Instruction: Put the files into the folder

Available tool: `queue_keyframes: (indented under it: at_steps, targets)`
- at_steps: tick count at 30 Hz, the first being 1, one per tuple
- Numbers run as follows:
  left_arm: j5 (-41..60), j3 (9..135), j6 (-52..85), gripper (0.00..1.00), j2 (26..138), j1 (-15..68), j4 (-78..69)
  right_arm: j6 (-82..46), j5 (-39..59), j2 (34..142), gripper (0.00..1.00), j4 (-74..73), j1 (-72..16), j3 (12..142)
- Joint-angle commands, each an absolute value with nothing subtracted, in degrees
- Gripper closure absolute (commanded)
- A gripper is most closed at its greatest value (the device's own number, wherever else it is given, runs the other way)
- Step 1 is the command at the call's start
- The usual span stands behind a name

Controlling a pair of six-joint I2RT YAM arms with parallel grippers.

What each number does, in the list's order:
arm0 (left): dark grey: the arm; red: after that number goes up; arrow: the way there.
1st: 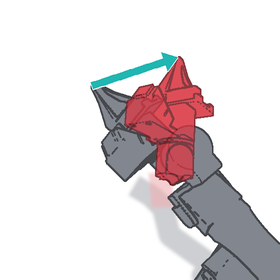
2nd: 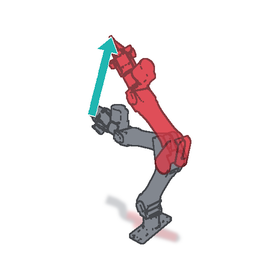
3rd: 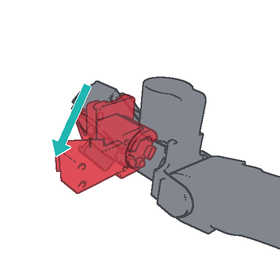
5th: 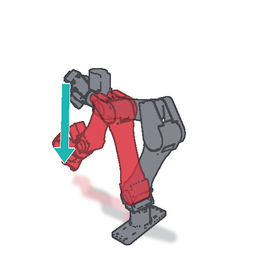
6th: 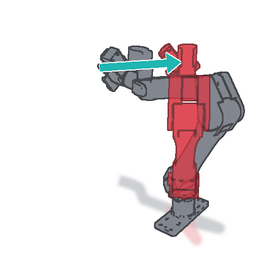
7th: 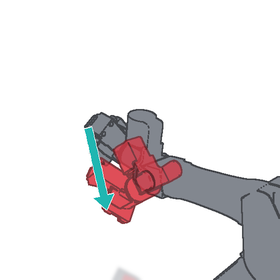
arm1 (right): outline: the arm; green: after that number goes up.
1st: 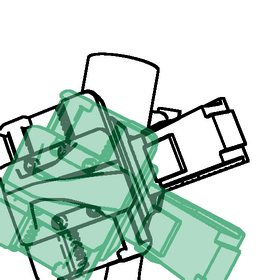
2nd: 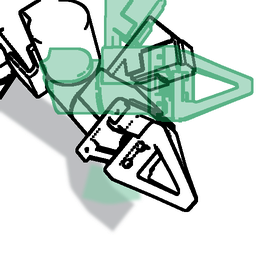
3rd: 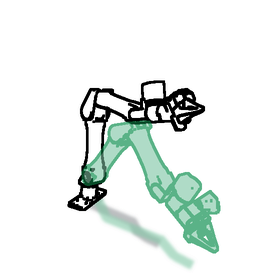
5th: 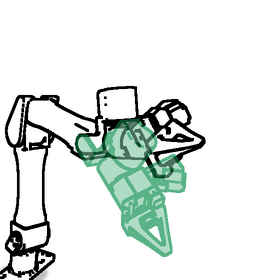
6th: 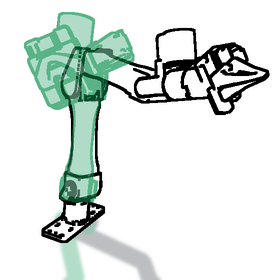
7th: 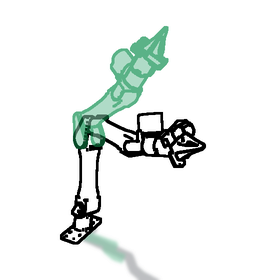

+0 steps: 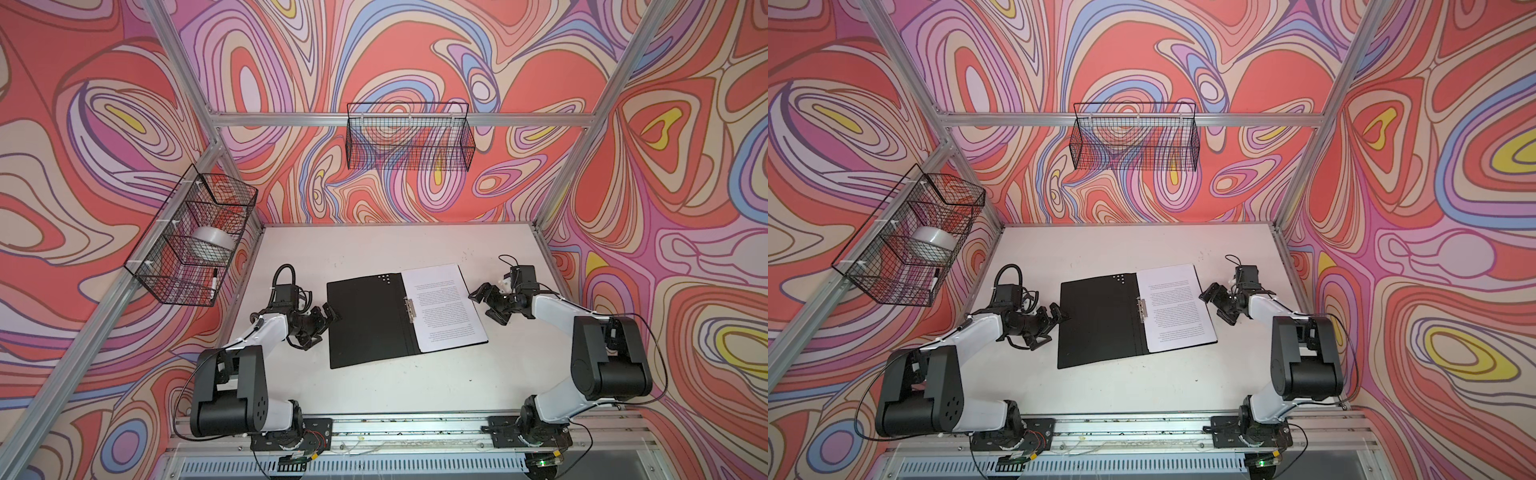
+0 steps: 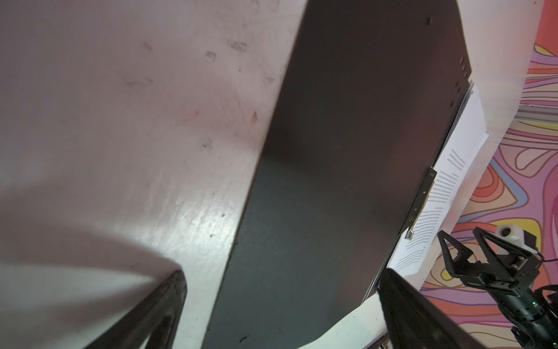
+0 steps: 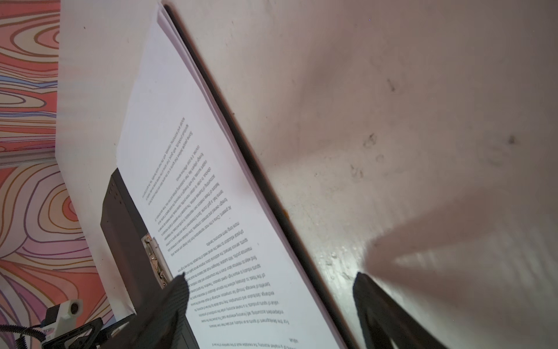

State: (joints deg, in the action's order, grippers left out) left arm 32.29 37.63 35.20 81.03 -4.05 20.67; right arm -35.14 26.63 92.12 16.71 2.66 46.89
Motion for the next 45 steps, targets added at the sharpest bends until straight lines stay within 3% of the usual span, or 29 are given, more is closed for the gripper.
queue_keyframes:
  at_steps: [1,7,15,30,34,40,45]
  targets:
    - [28.6,36.3,35.5,0.0,83.8,-2.0,20.8,-33.5,28.2,94.2,0.11,16.7,2.9,47.2]
    - [27.9,35.3,37.8,0.0,86.1,0.6,17.7,-32.8,31.1,97.4,0.13,17.0,2.9,48.1]
    - [35.7,35.6,41.5,0.0,87.0,0.6,9.7,-32.4,34.3,99.6,0.17,16.0,2.5,47.7]
    - [48.8,38.0,53.7,0.0,77.9,0.6,-3.9,-31.8,35.5,100.6,0.2,15.6,2.1,47.7]
    - [46.0,39.8,50.5,0.0,75.1,1.0,6.5,-31.9,34.7,100.4,0.19,15.8,2.1,47.8]
    - [37.1,26.9,62.6,0.0,62.7,5.7,6.3,-33.3,34.9,100.9,0.18,14.7,2.1,47.6]
    - [28.3,20.4,72.6,0.0,55.0,15.1,6.0,-34.1,36.3,103.0,0.17,13.5,2.1,47.6]
